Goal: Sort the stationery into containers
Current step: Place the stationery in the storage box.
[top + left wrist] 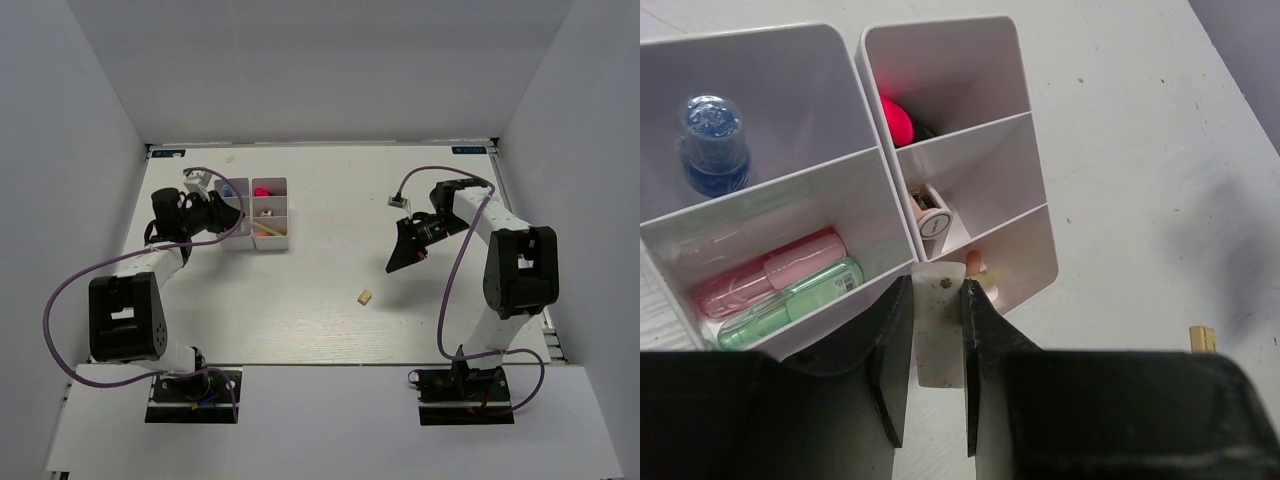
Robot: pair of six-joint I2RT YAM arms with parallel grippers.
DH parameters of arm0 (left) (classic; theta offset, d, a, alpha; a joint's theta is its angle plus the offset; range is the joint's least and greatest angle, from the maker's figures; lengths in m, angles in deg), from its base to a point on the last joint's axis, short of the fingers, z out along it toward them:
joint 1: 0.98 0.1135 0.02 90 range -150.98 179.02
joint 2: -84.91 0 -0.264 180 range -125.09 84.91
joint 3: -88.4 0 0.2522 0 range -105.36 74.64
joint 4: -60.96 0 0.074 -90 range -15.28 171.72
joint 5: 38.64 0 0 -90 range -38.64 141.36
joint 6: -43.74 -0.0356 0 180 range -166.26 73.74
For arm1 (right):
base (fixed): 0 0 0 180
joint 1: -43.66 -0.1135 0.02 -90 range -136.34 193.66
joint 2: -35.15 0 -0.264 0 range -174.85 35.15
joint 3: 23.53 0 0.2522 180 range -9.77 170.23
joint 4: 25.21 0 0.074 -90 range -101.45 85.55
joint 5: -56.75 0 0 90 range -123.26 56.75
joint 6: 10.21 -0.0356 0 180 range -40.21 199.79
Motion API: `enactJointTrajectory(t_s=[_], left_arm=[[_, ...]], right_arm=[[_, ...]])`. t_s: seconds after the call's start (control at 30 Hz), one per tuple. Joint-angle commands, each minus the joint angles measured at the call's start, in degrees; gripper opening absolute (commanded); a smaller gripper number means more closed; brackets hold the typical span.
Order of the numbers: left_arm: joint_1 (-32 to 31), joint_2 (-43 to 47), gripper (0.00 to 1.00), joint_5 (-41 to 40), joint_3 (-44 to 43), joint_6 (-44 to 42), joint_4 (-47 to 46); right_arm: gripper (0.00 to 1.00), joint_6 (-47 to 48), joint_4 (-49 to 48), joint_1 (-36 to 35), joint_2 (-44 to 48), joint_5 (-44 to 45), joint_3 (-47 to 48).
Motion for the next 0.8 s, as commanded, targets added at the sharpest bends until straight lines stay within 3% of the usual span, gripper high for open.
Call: enactJointTrajectory(t_s=[0.0, 0.43, 0.77], left_arm=[[1.1, -0.4, 0.0, 4.9, 0.9, -1.2, -5.0], [1.4, -2.9, 0.11, 1.7, 0.3, -8.4, -2.6], [0.7, -2.8, 0.36, -4.3, 0.8, -13.0, -0.1]], right_arm=[[0.0, -0.8, -0.9, 0.2, 1.5, 0.0, 0.0], [0.0, -0.2, -0.8, 0.3, 1.0, -0.1, -0.1], [0.0, 0.4, -0.5, 0.3, 1.2, -0.6, 0.1]])
